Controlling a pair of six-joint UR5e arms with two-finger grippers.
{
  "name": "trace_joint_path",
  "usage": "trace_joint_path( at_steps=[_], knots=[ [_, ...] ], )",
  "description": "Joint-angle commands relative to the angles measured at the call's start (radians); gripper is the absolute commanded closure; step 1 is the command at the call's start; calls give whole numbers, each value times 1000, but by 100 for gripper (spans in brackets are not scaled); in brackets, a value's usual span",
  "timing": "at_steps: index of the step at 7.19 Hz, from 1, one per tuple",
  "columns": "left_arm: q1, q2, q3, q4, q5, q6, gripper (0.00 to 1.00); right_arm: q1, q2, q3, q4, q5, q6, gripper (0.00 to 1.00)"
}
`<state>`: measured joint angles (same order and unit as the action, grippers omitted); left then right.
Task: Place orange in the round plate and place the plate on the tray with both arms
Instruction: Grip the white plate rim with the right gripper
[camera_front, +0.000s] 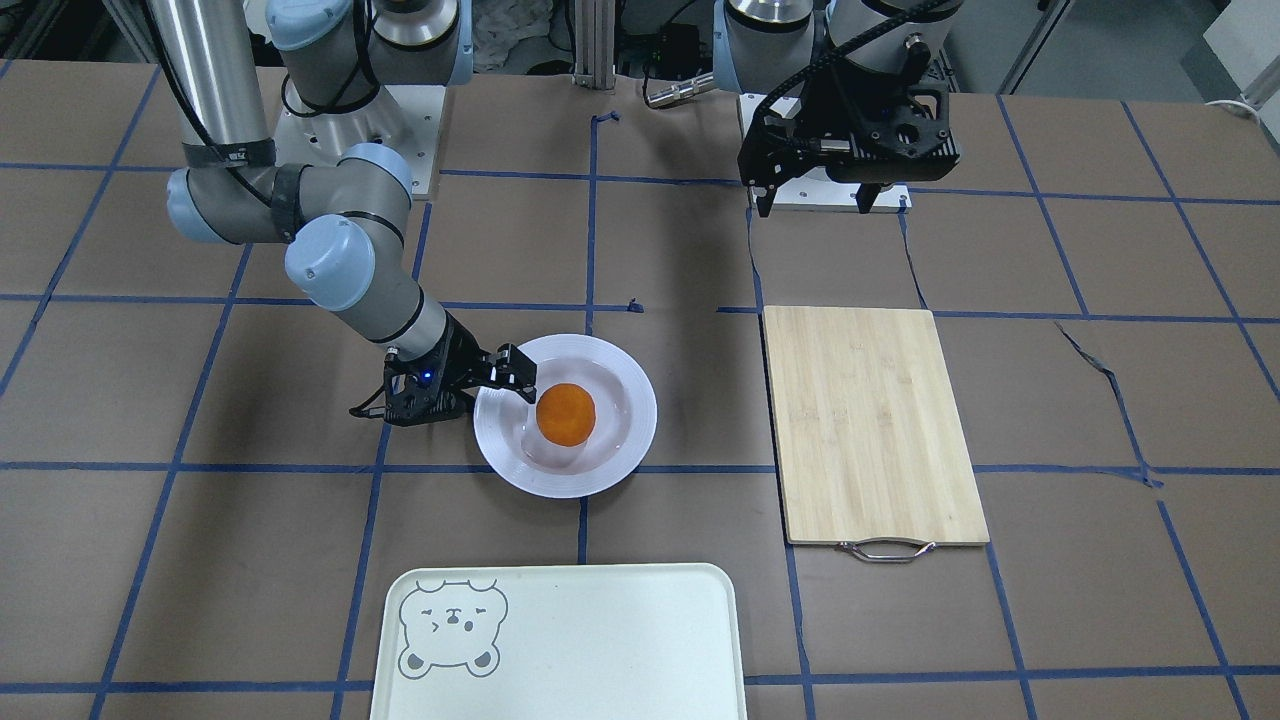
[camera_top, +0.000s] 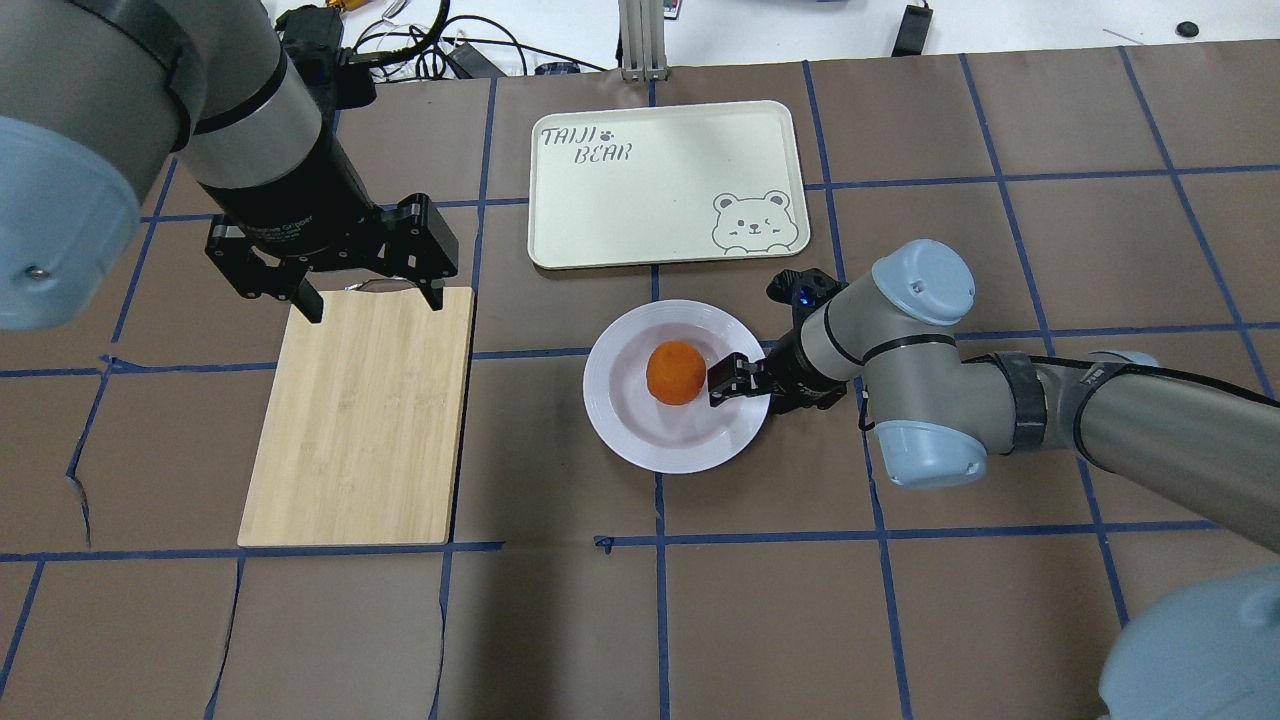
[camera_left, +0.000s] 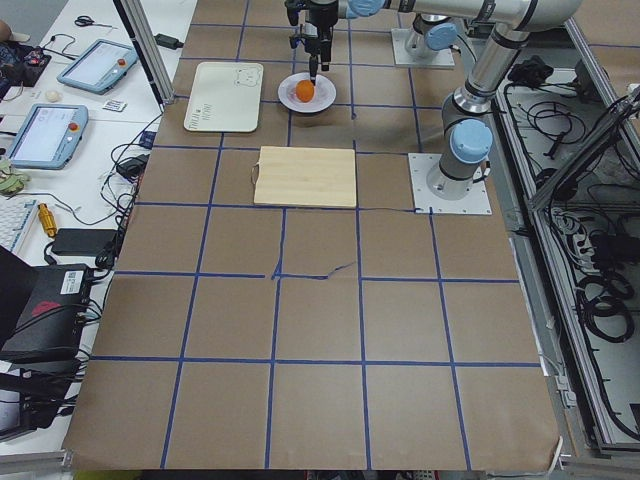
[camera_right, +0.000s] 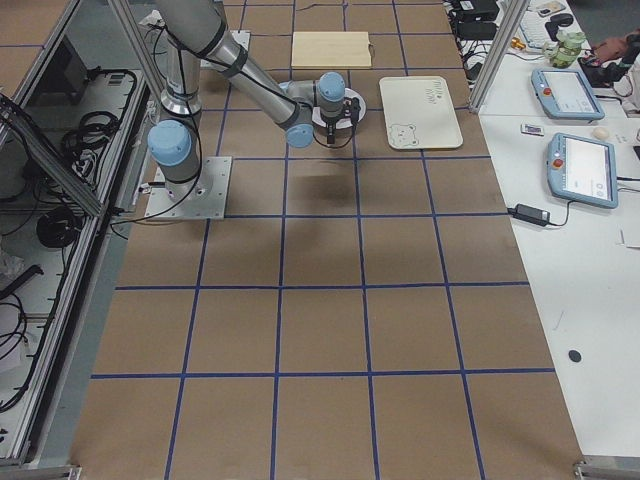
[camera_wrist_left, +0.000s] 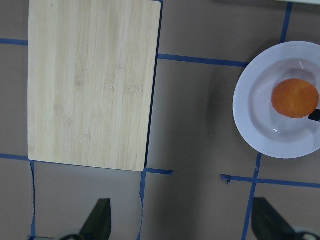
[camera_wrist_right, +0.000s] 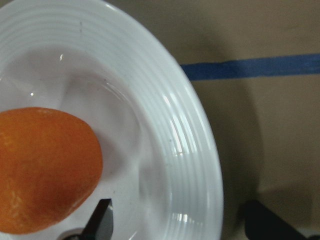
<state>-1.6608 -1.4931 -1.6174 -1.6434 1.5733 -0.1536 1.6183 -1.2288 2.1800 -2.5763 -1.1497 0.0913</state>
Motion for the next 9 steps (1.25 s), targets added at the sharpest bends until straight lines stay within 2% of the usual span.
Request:
trace_joint_path(
  at_steps=[1,2,4,6,9],
  knots=[
    [3,8,-7,5,2,20,0,-1,0,-5,-4,10,2,47],
    [6,8,-7,5,-4,22,0,0,-1,-21,-2,39,8,56],
    [10,10,-4,7,-6,25,0,9,-1,-34,-2,42,37,67],
    [10,10,-6,31,-4,19,0,11,-6,-38,1,39,65,83],
    [3,11,-7,28,1,26,0,0,-14,-87,13,41,142,85]
  ],
)
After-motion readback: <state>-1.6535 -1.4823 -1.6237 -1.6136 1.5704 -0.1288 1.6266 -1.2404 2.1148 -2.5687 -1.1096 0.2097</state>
